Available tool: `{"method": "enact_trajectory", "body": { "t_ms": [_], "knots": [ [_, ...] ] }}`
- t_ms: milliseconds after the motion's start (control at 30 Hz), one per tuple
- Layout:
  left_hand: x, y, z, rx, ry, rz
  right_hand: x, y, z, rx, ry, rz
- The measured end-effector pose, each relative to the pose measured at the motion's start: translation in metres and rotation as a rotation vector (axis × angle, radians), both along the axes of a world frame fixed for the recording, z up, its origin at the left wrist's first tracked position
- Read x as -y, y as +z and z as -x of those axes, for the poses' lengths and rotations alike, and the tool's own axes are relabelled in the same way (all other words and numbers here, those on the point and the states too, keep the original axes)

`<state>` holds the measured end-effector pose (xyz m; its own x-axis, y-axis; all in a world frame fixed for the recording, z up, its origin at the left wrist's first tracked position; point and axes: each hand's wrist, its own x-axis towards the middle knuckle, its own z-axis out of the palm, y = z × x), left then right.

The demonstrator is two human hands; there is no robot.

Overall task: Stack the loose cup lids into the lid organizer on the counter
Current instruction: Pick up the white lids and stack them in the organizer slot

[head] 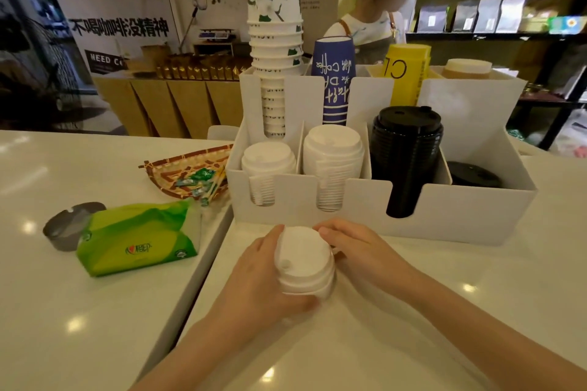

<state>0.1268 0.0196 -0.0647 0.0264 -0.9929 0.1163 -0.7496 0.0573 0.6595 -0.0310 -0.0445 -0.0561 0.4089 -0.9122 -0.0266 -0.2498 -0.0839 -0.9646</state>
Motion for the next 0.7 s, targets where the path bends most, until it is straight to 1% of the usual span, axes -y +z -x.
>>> {"method": "enact_trajectory", "body": {
  "t_ms": [67,133,200,267,433,567,700],
  "knots": [
    [0.0,0.008,-0.002,-0.015,-0.001,0.042,0.0,0.011,0.0,-0.025,0.011,0.046],
    [-0.001,0.022,-0.007,-0.028,-0.05,0.1,0.0,0.026,-0.002,-0.038,0.034,0.103],
    [-0.001,0.044,-0.013,0.0,-0.097,0.147,0.001,0.042,-0.005,-0.032,0.047,0.162],
    [0.002,0.063,-0.022,0.023,-0.101,0.196,0.005,0.059,-0.011,-0.016,0.046,0.216],
    [0.035,0.102,-0.043,0.123,-0.059,0.264,0.033,0.102,-0.033,0.007,-0.054,0.361],
    [0.078,0.119,-0.057,0.139,-0.033,0.244,0.06,0.12,-0.054,-0.164,-0.088,0.518],
    [0.107,0.113,-0.062,0.131,-0.011,0.23,0.085,0.123,-0.069,-0.298,-0.12,0.557]
  ]
}}
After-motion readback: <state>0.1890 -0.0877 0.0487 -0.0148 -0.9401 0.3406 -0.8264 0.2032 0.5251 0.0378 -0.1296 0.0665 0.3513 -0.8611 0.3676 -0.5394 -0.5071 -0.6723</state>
